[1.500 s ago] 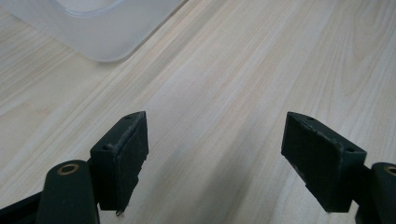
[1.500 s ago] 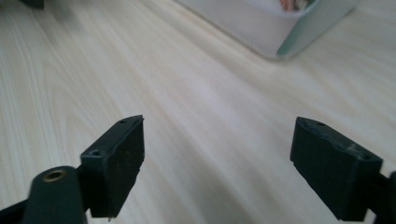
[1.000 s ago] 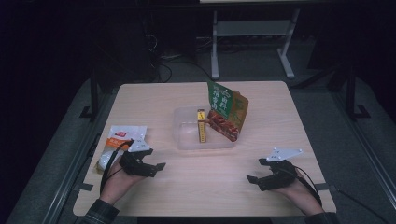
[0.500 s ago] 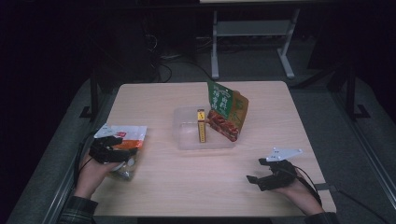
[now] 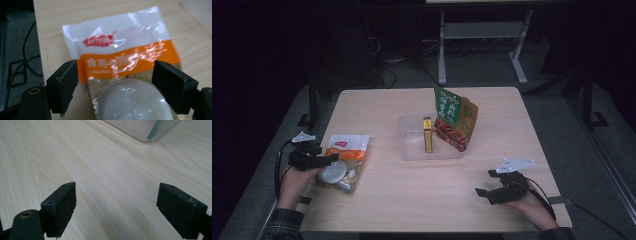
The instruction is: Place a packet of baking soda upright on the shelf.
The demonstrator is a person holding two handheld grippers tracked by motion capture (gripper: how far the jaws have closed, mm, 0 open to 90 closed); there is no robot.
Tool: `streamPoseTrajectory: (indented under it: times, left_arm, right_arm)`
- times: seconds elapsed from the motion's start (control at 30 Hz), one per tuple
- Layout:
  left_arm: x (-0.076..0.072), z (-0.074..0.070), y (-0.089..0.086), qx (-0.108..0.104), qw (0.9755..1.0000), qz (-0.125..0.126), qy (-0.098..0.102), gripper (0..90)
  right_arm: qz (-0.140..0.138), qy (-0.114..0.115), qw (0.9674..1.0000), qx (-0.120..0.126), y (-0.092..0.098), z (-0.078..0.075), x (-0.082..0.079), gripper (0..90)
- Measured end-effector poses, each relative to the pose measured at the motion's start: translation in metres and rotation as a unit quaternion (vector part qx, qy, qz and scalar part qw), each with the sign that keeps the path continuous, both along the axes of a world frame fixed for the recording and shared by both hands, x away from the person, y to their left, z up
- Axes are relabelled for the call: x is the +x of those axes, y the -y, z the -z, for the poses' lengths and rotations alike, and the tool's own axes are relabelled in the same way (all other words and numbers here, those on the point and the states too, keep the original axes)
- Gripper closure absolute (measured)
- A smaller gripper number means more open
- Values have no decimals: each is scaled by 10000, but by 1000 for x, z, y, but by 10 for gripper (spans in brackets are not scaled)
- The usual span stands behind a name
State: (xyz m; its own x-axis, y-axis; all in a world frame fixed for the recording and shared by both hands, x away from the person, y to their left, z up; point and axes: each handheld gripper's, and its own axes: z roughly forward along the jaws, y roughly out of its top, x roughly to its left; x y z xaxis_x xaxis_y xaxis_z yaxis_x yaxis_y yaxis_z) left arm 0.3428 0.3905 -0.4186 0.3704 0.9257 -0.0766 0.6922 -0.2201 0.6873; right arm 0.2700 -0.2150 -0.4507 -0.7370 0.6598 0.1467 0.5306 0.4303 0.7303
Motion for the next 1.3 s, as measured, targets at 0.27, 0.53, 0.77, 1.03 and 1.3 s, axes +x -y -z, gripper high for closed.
streamPoseTrajectory:
  times: [0.27, 0.53, 0.77, 1.03, 1.3]
  left_arm:
    - [9, 21, -5, -13, 9993, -61, -381, 208]
    - [12, 30, -6, -195, 9983, -23, -541, 243]
    - [11, 32, -7, -409, 9970, 165, -636, 405]
    - [10, 29, -8, -365, 9977, 257, -513, 726]
    - [6, 24, -7, -334, 9979, 396, -383, 877]
  right_arm:
    - [-10, 3, 10000, -14, 0, 1, 0, 156]
    - [-14, 13, 10000, -19, 0, 1, 0, 155]
    - [-20, -4, 10000, -22, -1, 1, 0, 156]
    - [-63, 0, 10000, -45, -1, 1, 0, 156]
    - [-111, -50, 9999, 20, -2, 2, 1, 156]
